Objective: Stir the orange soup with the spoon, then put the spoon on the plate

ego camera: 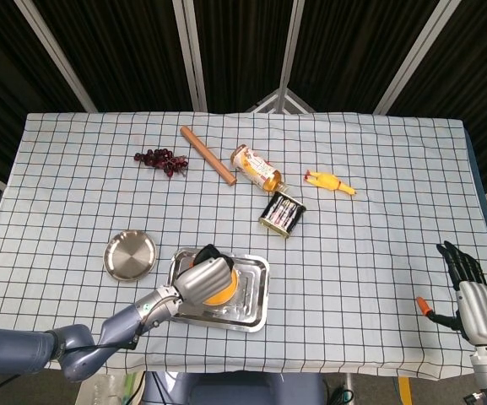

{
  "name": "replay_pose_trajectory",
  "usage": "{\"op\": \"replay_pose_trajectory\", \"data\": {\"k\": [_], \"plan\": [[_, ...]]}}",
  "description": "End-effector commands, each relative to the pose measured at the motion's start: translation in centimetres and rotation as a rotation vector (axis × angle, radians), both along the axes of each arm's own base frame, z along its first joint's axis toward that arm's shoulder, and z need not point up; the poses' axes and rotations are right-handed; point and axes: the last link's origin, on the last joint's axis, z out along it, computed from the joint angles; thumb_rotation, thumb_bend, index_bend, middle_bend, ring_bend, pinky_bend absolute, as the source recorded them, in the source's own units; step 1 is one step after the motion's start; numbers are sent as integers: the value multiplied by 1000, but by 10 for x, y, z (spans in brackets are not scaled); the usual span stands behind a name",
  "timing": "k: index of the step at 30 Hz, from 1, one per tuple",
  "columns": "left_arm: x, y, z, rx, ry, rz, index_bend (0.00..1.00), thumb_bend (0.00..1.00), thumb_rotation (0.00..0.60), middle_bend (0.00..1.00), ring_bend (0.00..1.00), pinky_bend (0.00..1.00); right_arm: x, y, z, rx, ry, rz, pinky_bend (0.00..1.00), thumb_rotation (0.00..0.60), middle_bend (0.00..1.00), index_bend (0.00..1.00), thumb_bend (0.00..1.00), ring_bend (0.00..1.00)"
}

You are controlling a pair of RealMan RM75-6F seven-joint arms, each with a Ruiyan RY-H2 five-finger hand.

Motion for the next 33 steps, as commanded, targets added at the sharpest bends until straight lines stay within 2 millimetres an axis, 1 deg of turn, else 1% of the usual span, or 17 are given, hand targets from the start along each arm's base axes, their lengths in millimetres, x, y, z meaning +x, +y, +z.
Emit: {"op": "replay_pose_trajectory", "data": {"k": [1, 5, 9, 13, 16, 19, 23, 26, 30, 33], "plan": [[-3, 2, 4, 10, 20, -9, 810, 575, 600, 1000, 1000, 1000, 0, 0, 0, 0, 0, 0, 0, 600, 0, 0, 339, 0], [-5, 5, 7, 22, 28, -2, 810, 575, 600, 1000, 1000, 1000, 0, 0, -1, 2, 2, 2, 0, 600, 0, 0, 339, 0], [-8, 5, 4, 24, 40, 5, 810, 575, 600, 1000, 1000, 1000, 0, 0, -1, 3, 2, 2, 0, 600, 0, 0, 339, 0], [-4, 4, 3, 20, 16, 5, 810, 575, 600, 1000, 1000, 1000, 0, 0, 0, 2, 2, 1, 0, 600, 0, 0, 339, 0], [0, 5, 3, 26, 31, -22, 810, 575, 600, 1000, 1000, 1000, 0, 0, 0, 2, 1, 0, 0, 600, 0, 0, 339, 0], [-5, 5, 1, 40, 124, -90, 810, 575, 600, 1000, 1000, 1000, 0, 0, -1, 4, 0, 1, 0, 600, 0, 0, 339, 0], [-7, 4, 0, 48, 175, -129, 810, 575, 600, 1000, 1000, 1000, 0, 0, 0, 2, 0, 2, 0, 600, 0, 0, 339, 0], [-3, 2, 0, 54, 197, -169, 810, 575, 600, 1000, 1000, 1000, 0, 0, -1, 4, 1, 2, 0, 600, 0, 0, 339, 0], [6, 1, 2, 56, 179, -183, 810, 575, 600, 1000, 1000, 1000, 0, 0, -1, 5, 1, -1, 0, 600, 0, 0, 339, 0], [6, 2, 2, 86, 209, -223, 810, 575, 600, 1000, 1000, 1000, 0, 0, -1, 6, 2, 1, 0, 600, 0, 0, 339, 0]]}}
